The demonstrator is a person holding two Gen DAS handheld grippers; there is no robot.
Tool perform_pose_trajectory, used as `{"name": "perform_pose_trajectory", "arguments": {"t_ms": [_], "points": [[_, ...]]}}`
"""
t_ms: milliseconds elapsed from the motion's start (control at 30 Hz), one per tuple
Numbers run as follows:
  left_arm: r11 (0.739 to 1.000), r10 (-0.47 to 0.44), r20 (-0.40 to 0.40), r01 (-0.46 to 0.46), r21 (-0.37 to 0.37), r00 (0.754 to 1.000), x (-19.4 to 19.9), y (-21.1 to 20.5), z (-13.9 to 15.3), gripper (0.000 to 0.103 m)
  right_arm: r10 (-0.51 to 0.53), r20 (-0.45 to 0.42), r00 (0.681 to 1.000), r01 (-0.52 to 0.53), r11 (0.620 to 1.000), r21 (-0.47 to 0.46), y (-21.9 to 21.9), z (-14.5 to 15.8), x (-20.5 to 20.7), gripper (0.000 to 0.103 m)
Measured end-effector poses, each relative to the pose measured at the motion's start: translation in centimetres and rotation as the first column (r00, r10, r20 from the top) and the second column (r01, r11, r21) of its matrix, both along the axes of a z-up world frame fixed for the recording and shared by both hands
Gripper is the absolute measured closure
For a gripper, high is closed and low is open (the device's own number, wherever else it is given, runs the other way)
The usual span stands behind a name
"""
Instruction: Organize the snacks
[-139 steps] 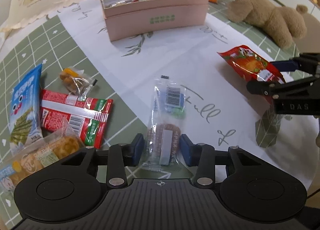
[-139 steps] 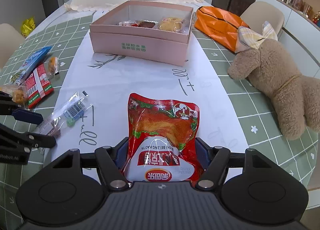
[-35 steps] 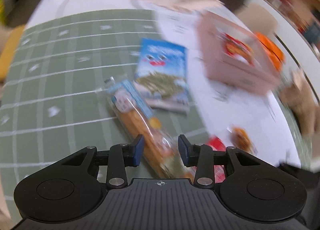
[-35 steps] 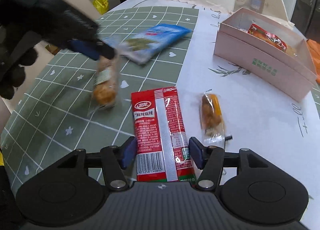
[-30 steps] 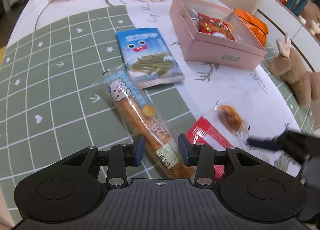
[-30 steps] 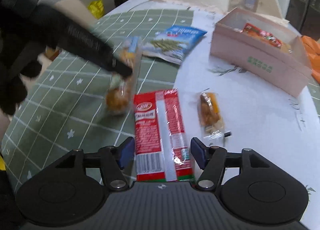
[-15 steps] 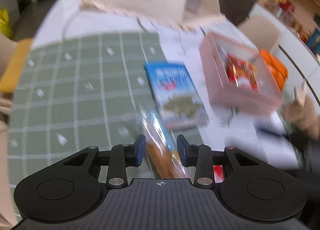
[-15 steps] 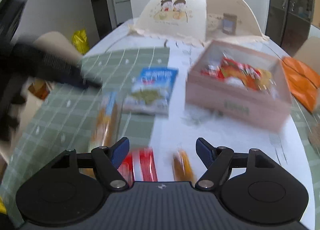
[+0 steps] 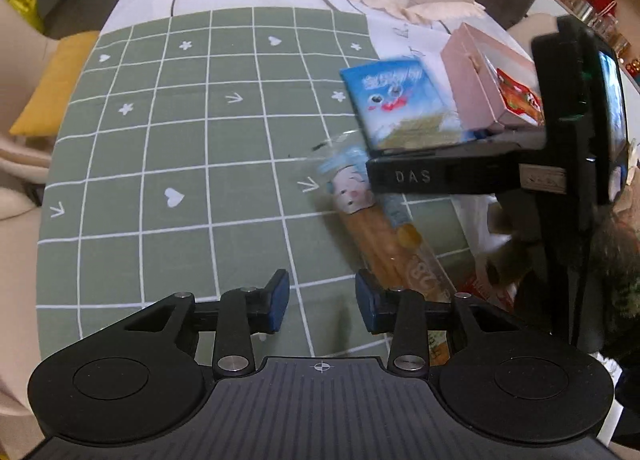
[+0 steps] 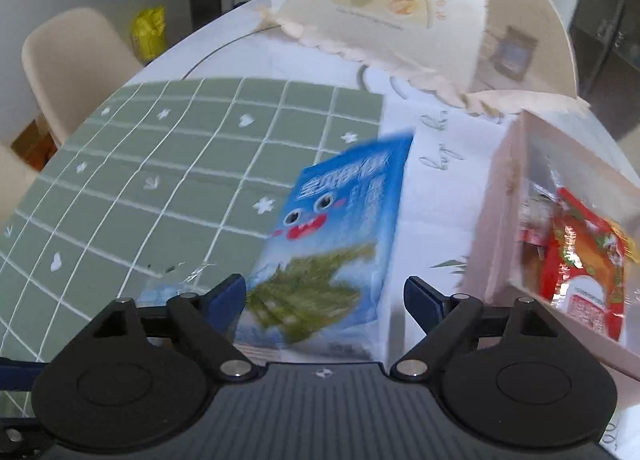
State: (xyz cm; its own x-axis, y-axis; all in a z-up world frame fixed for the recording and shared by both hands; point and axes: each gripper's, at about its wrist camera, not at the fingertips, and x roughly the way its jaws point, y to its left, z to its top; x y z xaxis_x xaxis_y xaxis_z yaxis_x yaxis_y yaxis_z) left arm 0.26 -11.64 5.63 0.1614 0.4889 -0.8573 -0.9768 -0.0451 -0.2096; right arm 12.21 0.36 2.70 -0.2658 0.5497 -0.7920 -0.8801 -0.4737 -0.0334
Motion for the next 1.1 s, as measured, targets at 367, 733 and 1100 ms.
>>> {"name": "perform_pose_trajectory", "arguments": {"t_ms": [367,733,1100], "points": [[0.995,-0.059,0.039,0.056,0.08,0.998,2.9,-1.2,3.4,0.063,0.109,-0.058,0.992,-0.108,0.994,0.031,-7.9,4.0,7.2,0.023],[0.911,-0.4,0.108,0.407,-0.058,0.91,13.3,-2.7,-0.4,0.063,-0.082,-0.008,0.997,0.082,0.997,0.008,-12.5,1.6,17.0,0.021],[0.954,-0.295,-0.054,0.292,-0.07,0.954,11.4,-1.5,-1.0,0.066,-0.269,-0.005,0.963,0.267,0.956,0.12,-15.2,0.6,19.1,0.02]]}}
